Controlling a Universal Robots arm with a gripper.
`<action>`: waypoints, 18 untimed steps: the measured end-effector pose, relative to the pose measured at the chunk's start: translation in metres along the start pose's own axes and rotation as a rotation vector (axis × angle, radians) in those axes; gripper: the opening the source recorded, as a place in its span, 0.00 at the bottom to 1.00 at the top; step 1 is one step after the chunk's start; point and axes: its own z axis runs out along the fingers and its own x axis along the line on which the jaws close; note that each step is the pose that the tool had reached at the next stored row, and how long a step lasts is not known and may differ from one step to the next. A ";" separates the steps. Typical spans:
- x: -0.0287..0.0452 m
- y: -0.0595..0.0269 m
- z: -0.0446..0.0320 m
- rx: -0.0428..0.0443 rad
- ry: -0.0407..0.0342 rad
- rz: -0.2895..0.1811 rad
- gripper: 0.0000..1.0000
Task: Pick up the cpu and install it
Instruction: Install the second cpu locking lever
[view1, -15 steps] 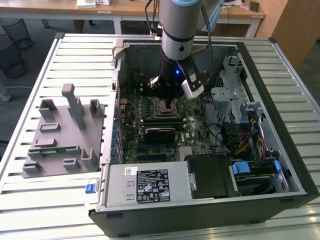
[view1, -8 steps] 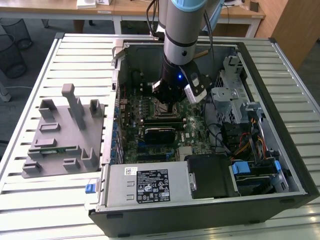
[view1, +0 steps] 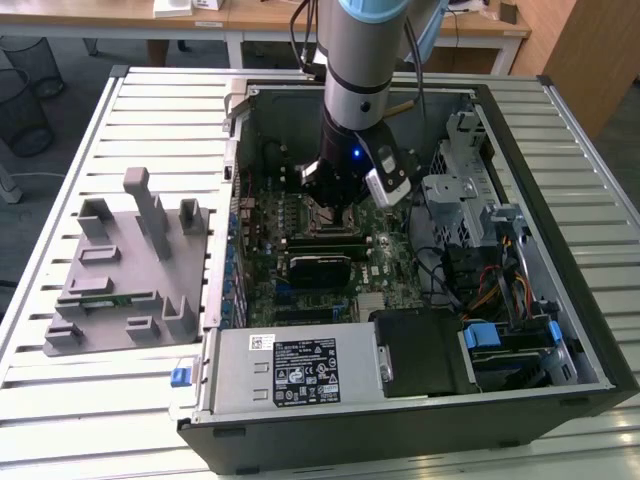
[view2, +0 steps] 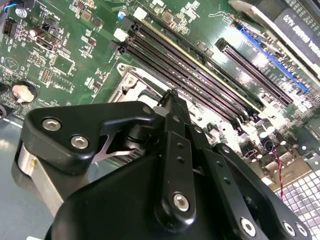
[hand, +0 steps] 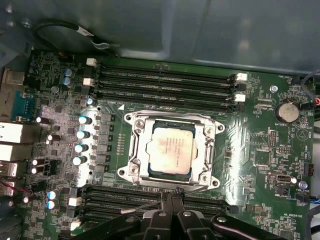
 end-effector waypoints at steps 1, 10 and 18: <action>0.0002 0.0000 0.0000 0.0000 0.0000 0.000 0.11; 0.0031 0.0002 0.0004 0.0001 0.0000 0.000 0.11; 0.0059 0.0004 0.0012 0.0000 -0.0001 0.000 0.11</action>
